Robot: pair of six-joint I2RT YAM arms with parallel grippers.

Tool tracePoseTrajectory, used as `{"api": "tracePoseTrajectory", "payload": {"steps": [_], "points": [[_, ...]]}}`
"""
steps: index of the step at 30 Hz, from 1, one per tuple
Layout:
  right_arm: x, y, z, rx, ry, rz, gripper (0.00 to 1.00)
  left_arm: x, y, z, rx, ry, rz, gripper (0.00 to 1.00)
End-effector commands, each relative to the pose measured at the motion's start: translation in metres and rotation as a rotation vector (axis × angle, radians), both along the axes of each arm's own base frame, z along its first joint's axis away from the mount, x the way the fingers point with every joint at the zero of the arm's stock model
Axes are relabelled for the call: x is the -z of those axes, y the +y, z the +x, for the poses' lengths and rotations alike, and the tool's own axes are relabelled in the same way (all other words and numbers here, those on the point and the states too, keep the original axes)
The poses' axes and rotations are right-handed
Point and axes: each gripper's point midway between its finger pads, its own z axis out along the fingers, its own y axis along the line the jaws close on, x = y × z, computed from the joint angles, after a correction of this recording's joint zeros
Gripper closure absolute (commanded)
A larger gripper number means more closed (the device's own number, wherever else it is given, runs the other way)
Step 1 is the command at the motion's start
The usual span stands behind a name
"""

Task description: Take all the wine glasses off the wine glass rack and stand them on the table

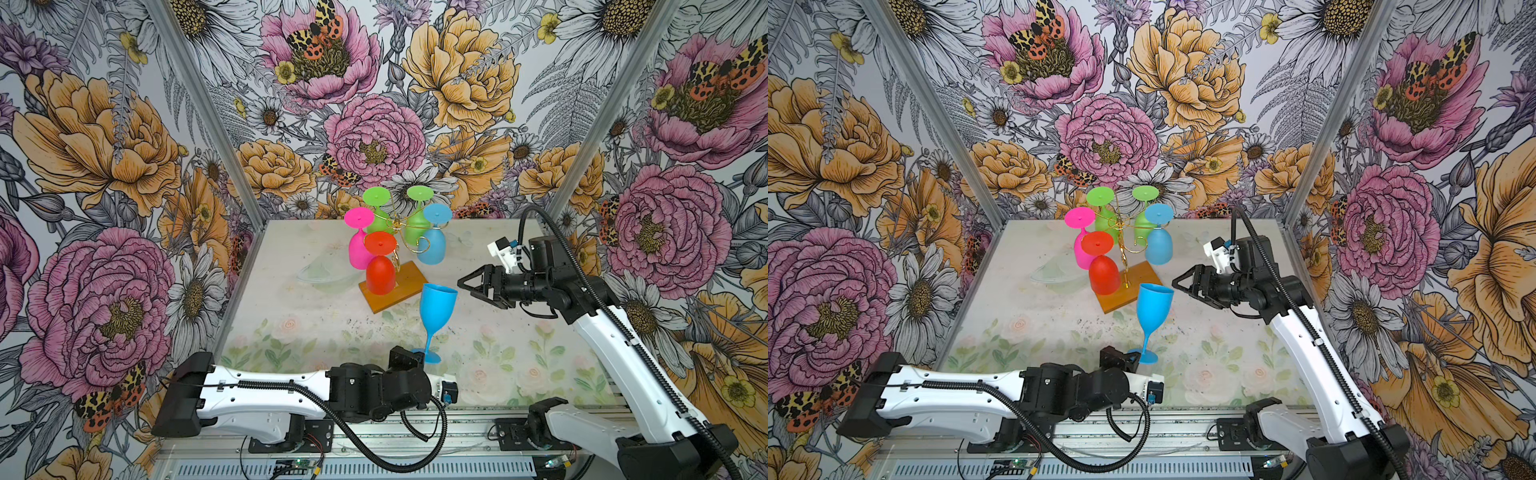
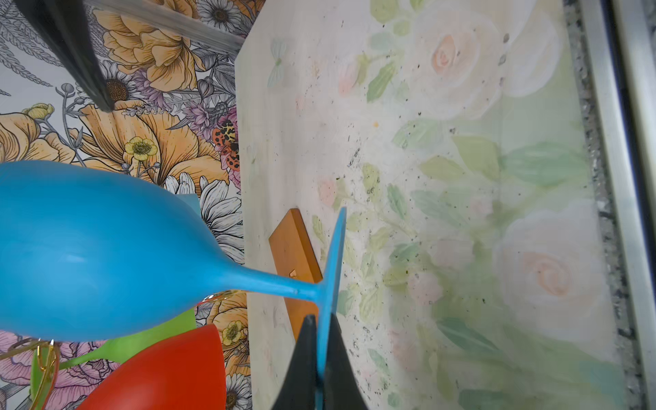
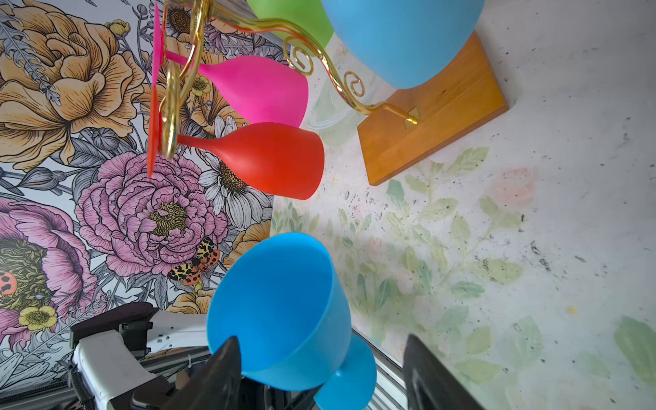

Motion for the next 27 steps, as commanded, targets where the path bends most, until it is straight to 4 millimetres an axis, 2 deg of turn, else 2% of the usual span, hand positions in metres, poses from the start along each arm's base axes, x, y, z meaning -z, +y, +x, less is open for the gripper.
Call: {"api": "tracePoseTrajectory", "payload": {"steps": [1, 7, 13, 16, 19, 23, 27], "points": [[-0.015, 0.004, -0.001, -0.034, -0.028, 0.019, 0.30, -0.011, 0.006, 0.009, 0.015, -0.167, 0.046, 1.00], [-0.004, 0.012, 0.001, -0.054, 0.010, -0.006, 0.38, -0.012, 0.004, 0.020, 0.017, -0.353, 0.103, 1.00], [0.006, 0.022, -0.007, -0.104, 0.037, -0.025, 0.43, -0.014, 0.003, 0.024, 0.013, -0.362, 0.091, 1.00], [0.009, 0.022, -0.009, -0.107, 0.042, -0.038, 0.47, -0.015, 0.004, 0.027, 0.012, -0.367, 0.101, 1.00], [0.011, 0.021, -0.010, -0.107, 0.045, -0.050, 0.56, -0.012, 0.006, 0.031, 0.004, -0.383, 0.125, 1.00], [0.021, 0.015, -0.012, -0.108, 0.042, -0.109, 0.59, -0.009, 0.010, 0.038, -0.015, -0.420, 0.164, 1.00], [0.028, 0.011, -0.014, -0.116, 0.047, -0.154, 0.67, -0.007, 0.012, 0.042, -0.021, -0.447, 0.193, 1.00]]}}
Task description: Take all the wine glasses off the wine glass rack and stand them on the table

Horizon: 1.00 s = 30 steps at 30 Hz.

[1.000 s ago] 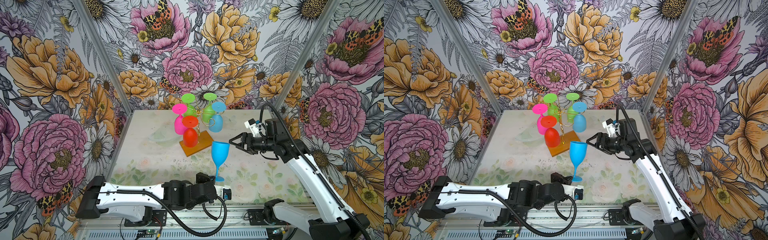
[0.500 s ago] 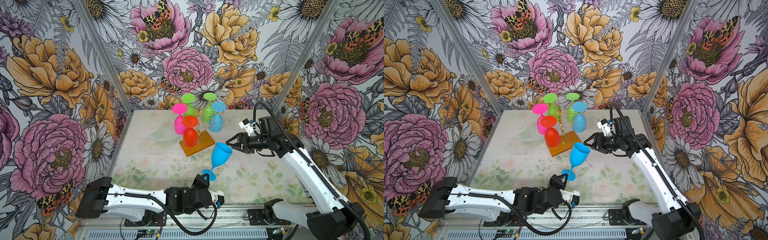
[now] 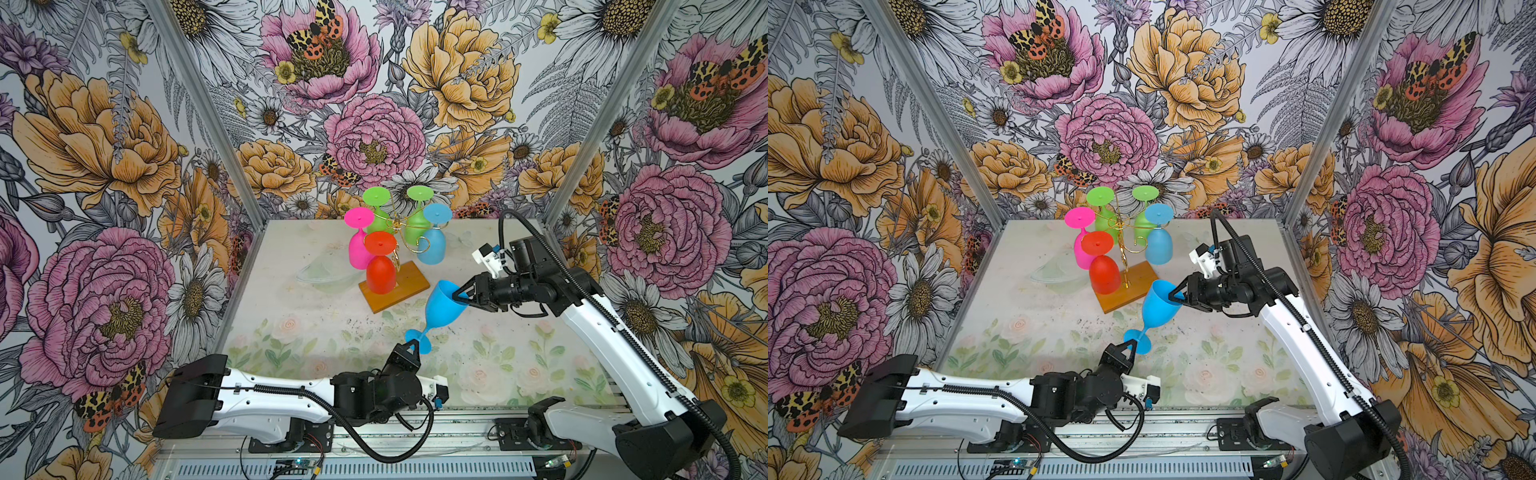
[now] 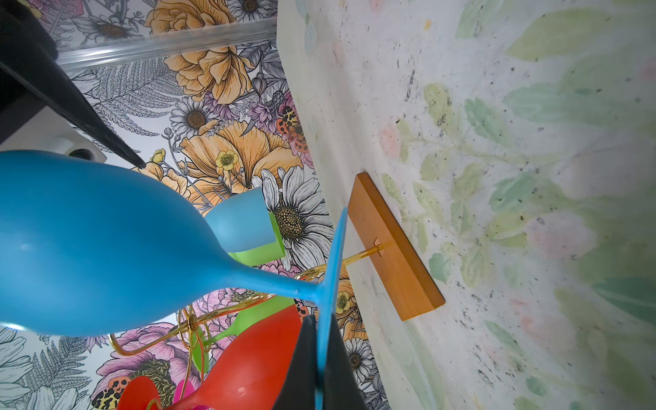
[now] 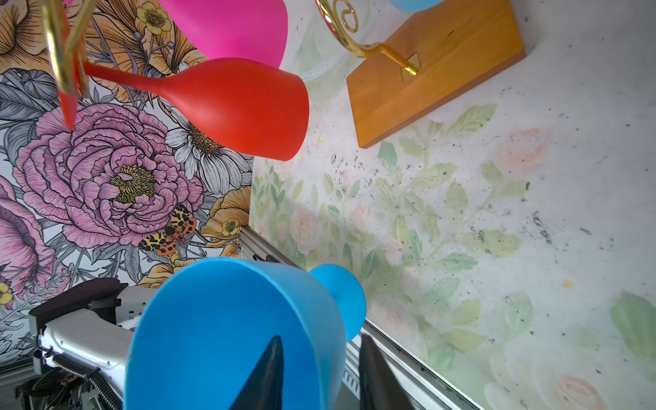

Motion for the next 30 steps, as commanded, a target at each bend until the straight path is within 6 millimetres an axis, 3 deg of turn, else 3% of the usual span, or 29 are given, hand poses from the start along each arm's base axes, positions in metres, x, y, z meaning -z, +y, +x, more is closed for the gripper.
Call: {"api": "tracePoseTrajectory", "payload": {"steps": [1, 11, 16, 22, 26, 30], "points": [[0.002, -0.005, -0.001, -0.015, -0.025, -0.057, 0.69, -0.011, 0.004, 0.010, -0.051, -0.058, -0.026, 1.00], [0.003, -0.009, -0.006, -0.042, -0.040, -0.092, 0.96, -0.010, 0.003, 0.008, -0.032, -0.066, -0.022, 1.00], [0.001, -0.013, -0.002, -0.034, -0.067, -0.116, 1.00, -0.009, 0.004, 0.007, -0.043, -0.032, -0.067, 0.78], [-0.017, -0.029, 0.016, 0.035, -0.181, -0.198, 1.00, -0.018, 0.007, 0.000, -0.066, 0.082, -0.222, 0.25], [-0.023, -0.048, 0.031, 0.104, -0.267, -0.310, 1.00, -0.036, 0.009, -0.005, -0.121, 0.207, -0.406, 0.18], [-0.013, -0.076, 0.049, 0.172, -0.307, -0.494, 1.00, -0.059, 0.012, -0.002, -0.203, 0.332, -0.631, 0.17]]}}
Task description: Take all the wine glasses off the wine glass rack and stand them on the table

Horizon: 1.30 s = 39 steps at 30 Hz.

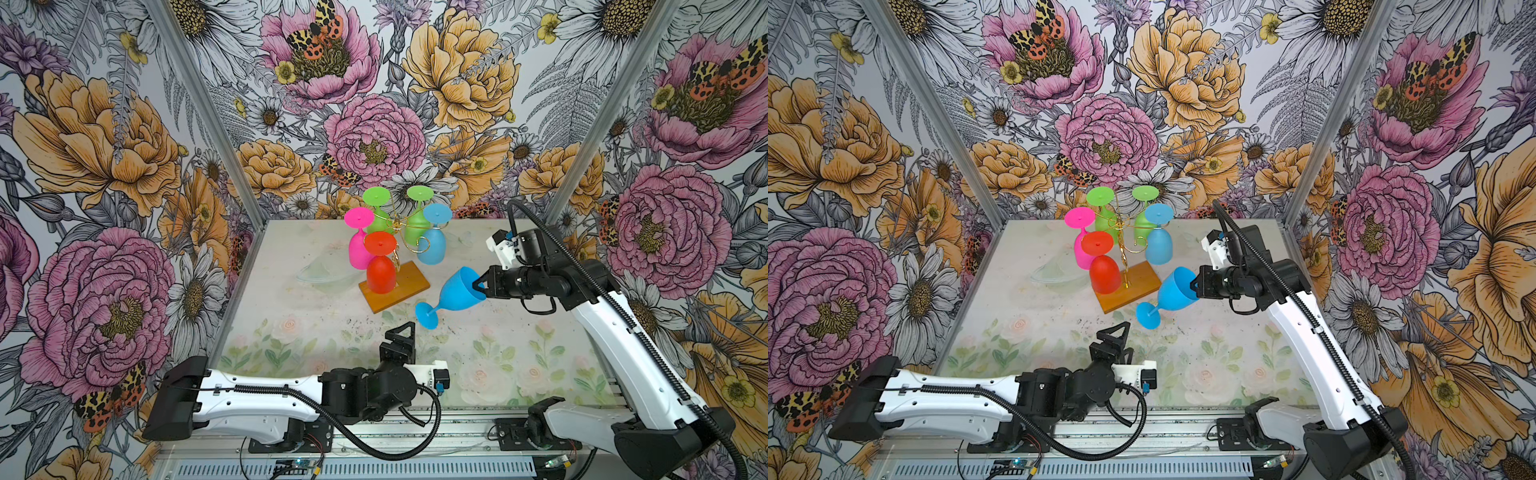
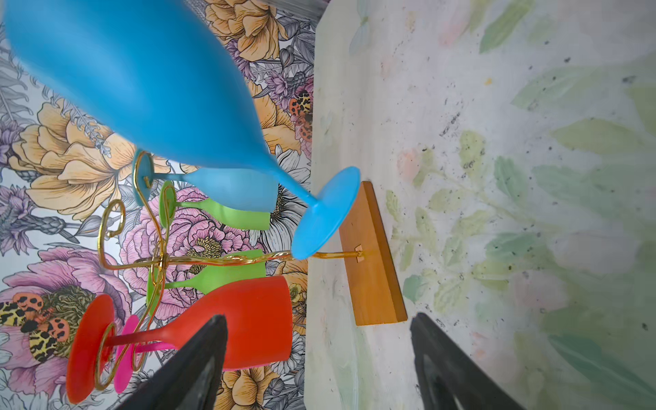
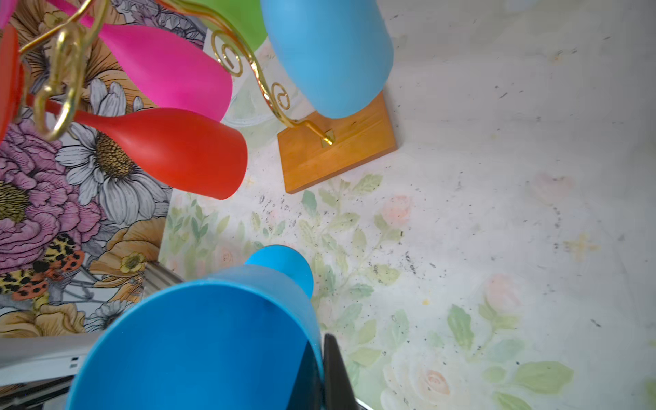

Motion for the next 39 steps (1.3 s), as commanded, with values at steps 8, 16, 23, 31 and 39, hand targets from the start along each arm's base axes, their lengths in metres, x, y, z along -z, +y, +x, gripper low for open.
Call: {"api": "tracePoseTrajectory", "payload": {"steps": [8, 16, 23, 31, 39], "points": [[0.020, -0.060, 0.063, 0.173, -0.077, -0.390, 1.00, -0.052, 0.008, -0.005, -0.080, 0.425, -0.645, 0.14], [0.032, -0.078, 0.130, 0.248, -0.080, -0.409, 1.00, -0.082, 0.028, 0.003, -0.201, 0.519, -0.915, 0.14], [0.054, -0.085, 0.197, 0.299, -0.068, -0.382, 1.00, -0.089, 0.038, 0.000, -0.211, 0.580, -1.000, 0.10], [0.068, -0.069, 0.241, 0.285, -0.062, -0.363, 1.00, -0.087, 0.047, 0.006, -0.234, 0.662, -1.051, 0.08], [0.092, -0.042, 0.254, 0.230, -0.037, -0.366, 1.00, -0.094, 0.043, 0.004, -0.212, 0.680, -1.064, 0.01]]}}
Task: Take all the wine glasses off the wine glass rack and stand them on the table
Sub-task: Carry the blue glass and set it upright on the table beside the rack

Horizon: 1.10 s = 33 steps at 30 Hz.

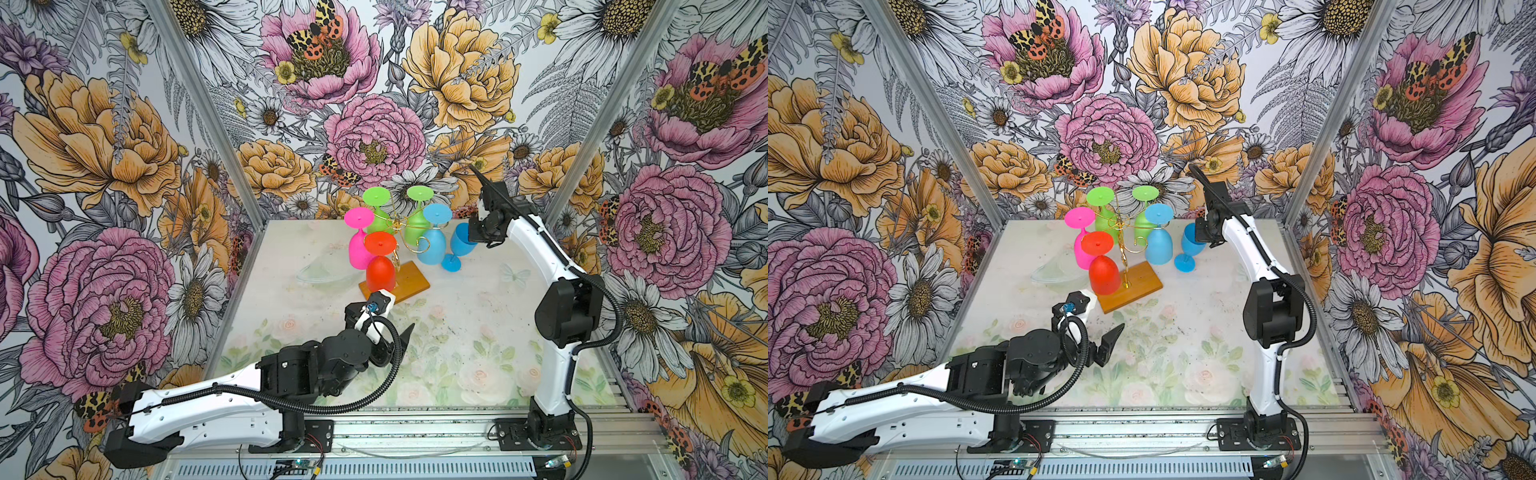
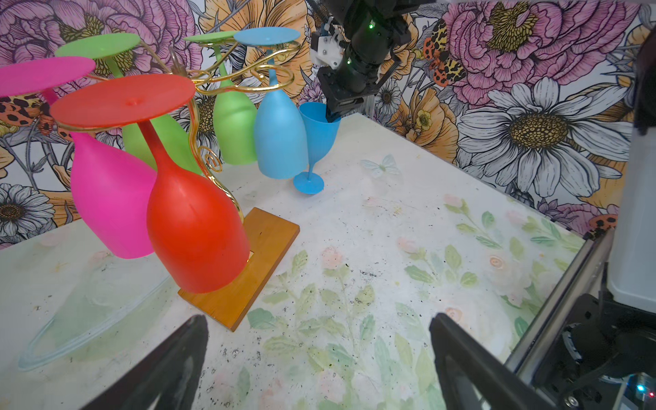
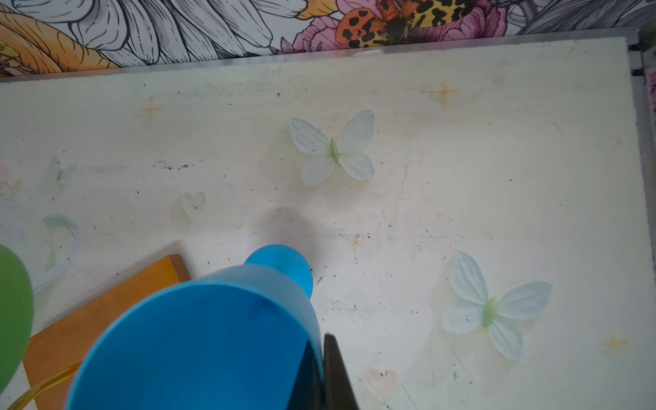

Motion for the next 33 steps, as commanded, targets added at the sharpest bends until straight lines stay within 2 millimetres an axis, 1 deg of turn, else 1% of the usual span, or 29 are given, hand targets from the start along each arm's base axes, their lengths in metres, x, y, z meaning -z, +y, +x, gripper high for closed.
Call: {"api": "tracePoseTrajectory", "payload": {"steps": [1, 9, 15, 21, 24, 25, 27, 33], "points": [[-0.001, 0.016, 0.012, -0.022, -0.023, 0.019, 1.00, -0.015, 0.000, 0.001, 0.016, 0.023, -0.055, 0.01], [0.009, 0.041, 0.023, -0.059, -0.029, -0.003, 1.00, -0.020, -0.007, 0.001, 0.037, 0.020, -0.055, 0.01], [0.017, 0.044, 0.027, -0.055, -0.019, -0.001, 1.00, -0.021, -0.008, 0.001, 0.038, 0.018, -0.052, 0.01], [0.019, 0.043, 0.030, -0.048, -0.020, -0.008, 0.95, -0.020, -0.009, 0.001, 0.041, 0.013, -0.043, 0.01], [0.017, 0.044, 0.032, -0.048, -0.025, -0.003, 0.87, -0.019, -0.010, 0.000, 0.050, 0.015, -0.039, 0.01], [0.017, 0.044, 0.033, -0.048, -0.027, 0.000, 0.84, -0.020, -0.011, -0.001, 0.060, 0.017, -0.042, 0.01], [0.014, 0.045, 0.034, -0.049, -0.033, 0.008, 0.80, -0.020, -0.010, -0.001, 0.061, 0.017, -0.046, 0.01], [0.002, 0.045, 0.036, -0.050, -0.058, 0.024, 0.75, -0.023, -0.004, 0.002, 0.026, 0.020, -0.071, 0.01]]}}
